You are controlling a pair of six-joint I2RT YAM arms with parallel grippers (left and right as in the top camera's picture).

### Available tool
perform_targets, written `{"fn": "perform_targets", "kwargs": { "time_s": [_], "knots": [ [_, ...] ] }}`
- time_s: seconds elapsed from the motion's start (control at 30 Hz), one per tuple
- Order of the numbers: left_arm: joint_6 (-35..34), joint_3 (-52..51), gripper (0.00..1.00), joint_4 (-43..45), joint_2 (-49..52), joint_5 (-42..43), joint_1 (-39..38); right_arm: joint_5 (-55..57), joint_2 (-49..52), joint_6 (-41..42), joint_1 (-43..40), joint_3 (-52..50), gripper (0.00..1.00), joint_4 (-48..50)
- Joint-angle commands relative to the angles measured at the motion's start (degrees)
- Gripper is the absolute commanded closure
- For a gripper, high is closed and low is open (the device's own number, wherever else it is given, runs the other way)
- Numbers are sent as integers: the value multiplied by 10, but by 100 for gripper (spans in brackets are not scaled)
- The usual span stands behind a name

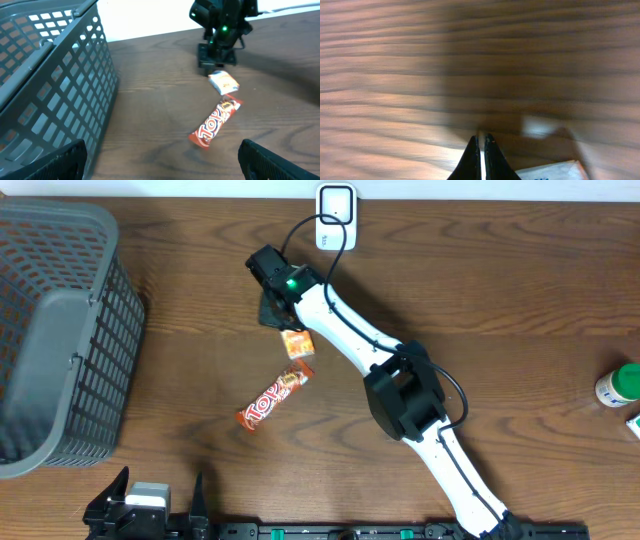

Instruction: Scan the item barcode

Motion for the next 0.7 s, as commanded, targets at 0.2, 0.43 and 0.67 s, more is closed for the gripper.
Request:
{"fn": "perform_targets", "kwargs": {
  "time_s": [0.2, 0.43, 0.67],
  "knots": [
    [1, 3, 4, 1, -2, -5, -1, 155, -88, 62, -9, -9, 99, -215],
    [1, 3, 4, 1, -2, -5, -1, 134, -101, -4, -6, -9, 75, -291],
    [1, 3, 4, 1, -2, -5, -1, 122, -121, -204, -9, -8, 1, -315]
  ]
}}
